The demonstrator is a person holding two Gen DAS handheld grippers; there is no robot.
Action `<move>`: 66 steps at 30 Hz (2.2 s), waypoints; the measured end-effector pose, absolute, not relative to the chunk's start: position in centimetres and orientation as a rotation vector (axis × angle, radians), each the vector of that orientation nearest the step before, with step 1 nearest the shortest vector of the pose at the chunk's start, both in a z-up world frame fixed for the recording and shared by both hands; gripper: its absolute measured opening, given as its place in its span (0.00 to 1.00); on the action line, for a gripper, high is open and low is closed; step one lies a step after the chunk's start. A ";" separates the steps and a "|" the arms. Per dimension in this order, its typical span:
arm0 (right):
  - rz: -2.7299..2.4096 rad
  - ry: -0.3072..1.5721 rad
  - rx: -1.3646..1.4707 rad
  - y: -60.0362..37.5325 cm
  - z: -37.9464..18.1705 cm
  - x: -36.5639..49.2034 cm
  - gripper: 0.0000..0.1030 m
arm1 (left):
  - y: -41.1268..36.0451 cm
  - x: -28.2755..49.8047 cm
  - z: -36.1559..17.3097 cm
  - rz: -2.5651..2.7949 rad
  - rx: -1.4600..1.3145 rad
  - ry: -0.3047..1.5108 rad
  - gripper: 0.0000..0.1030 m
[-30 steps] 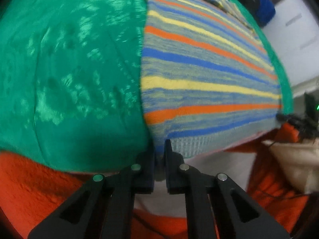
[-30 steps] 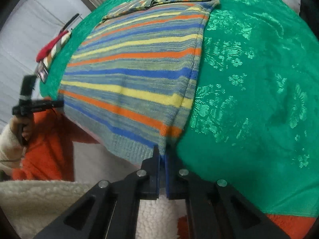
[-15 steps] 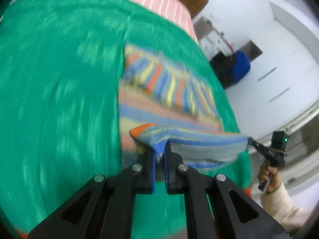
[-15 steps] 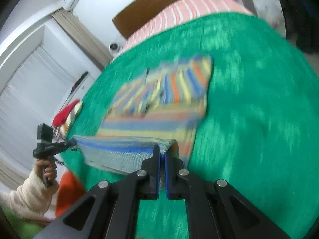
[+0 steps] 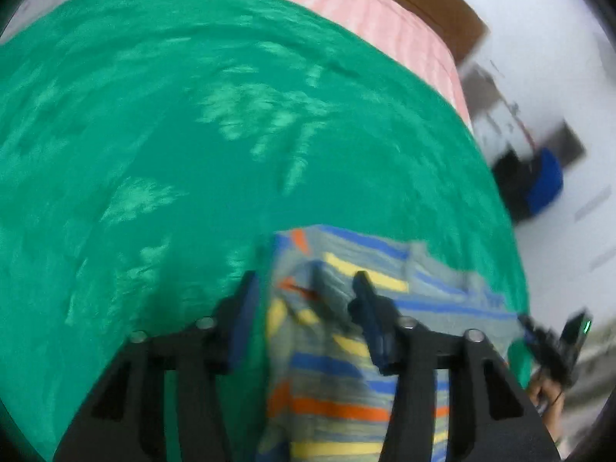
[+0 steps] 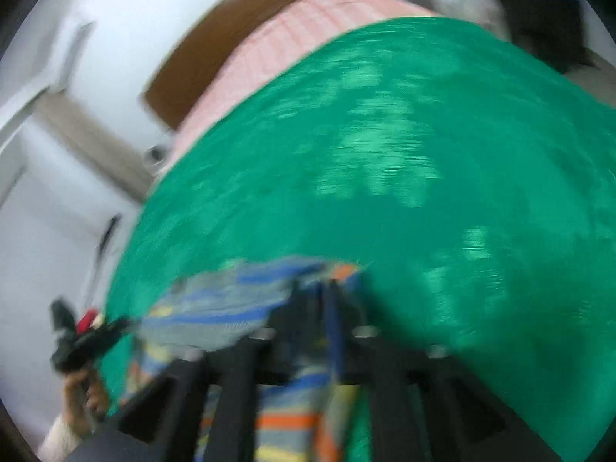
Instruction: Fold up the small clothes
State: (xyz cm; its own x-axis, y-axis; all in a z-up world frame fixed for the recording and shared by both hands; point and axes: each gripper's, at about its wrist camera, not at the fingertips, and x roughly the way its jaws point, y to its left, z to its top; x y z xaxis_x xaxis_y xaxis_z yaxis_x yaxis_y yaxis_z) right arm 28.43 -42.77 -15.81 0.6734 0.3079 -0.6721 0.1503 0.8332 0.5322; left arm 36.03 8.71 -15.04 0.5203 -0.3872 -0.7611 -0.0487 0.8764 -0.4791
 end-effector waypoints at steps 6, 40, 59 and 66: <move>0.151 0.834 0.367 -40.9 -11.6 24.7 0.39 | 10.6 28.8 -12.9 -0.313 -0.359 0.925 0.74; 0.442 1.049 0.303 -8.7 -15.1 41.6 0.40 | 10.2 14.2 -19.2 -0.289 -0.111 0.778 0.93; 0.427 1.283 0.326 -24.7 -17.0 33.6 0.52 | 9.1 14.1 -19.1 -0.284 -0.088 0.777 0.96; 0.164 0.973 0.469 -29.4 -13.6 38.5 0.52 | 9.1 14.1 -19.1 -0.285 -0.090 0.776 0.96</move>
State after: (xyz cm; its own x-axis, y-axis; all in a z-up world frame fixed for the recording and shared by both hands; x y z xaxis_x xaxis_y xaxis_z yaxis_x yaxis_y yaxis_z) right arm 38.54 -29.41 -13.57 0.5596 0.3399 -0.7558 0.0731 0.8883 0.4535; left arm 14.05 9.10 -19.12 0.6775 -0.2866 -0.6774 0.2208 0.9577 -0.1843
